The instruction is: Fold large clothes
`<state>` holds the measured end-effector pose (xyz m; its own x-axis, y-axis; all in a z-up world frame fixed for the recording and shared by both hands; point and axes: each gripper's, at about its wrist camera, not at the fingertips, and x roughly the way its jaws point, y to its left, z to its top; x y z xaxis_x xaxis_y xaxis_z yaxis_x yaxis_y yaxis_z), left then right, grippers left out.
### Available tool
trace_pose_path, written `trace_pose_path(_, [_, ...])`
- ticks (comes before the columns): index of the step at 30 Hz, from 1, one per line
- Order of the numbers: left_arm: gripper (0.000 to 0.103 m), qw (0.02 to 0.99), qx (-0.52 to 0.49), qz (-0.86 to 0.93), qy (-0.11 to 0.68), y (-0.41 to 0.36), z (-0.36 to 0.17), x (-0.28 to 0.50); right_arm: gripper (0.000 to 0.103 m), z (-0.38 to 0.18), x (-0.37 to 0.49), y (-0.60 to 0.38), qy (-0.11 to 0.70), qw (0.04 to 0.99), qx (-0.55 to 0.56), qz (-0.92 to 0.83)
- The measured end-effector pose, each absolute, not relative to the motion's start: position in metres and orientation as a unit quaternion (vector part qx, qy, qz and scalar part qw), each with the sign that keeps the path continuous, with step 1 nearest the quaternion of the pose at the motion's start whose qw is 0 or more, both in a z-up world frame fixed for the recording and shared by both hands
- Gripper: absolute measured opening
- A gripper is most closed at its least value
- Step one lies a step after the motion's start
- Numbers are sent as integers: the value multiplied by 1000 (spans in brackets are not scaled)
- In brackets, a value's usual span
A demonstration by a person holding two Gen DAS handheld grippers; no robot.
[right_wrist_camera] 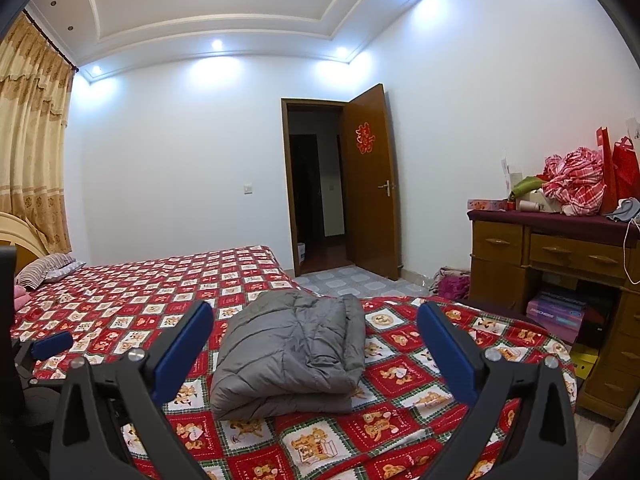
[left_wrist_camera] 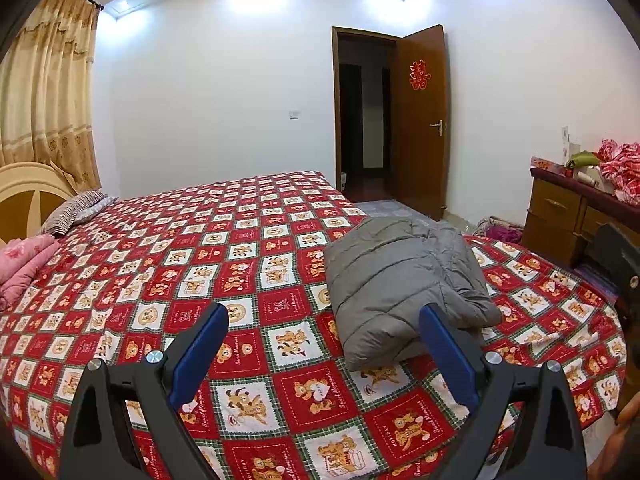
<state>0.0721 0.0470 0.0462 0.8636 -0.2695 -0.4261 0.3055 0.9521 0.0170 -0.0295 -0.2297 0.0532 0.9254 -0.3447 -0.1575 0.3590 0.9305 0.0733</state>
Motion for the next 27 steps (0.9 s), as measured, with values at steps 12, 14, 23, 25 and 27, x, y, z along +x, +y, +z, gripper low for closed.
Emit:
trace_pose_path(12, [97,965,48,-150,210,48,47,71,103,52,-31,-227,69,979,47,-183])
trace_pose_path(14, [97,965,51,-146,210,47,47,71,103,52,-32,-227,70,979,48,-185])
trace_pose_path(23, [97,967,57,-136,209,47,46,74,103,51,-31,-227,73,978,50,-188])
trace_pose_path(25, [97,967,57,-135,209,47,46,75,103,50,-31,-228,75,978,50,-189])
trace_pose_path(27, [97,967,59,-132,209,47,46,76,103,49,-29,-229,77,978,51,-189])
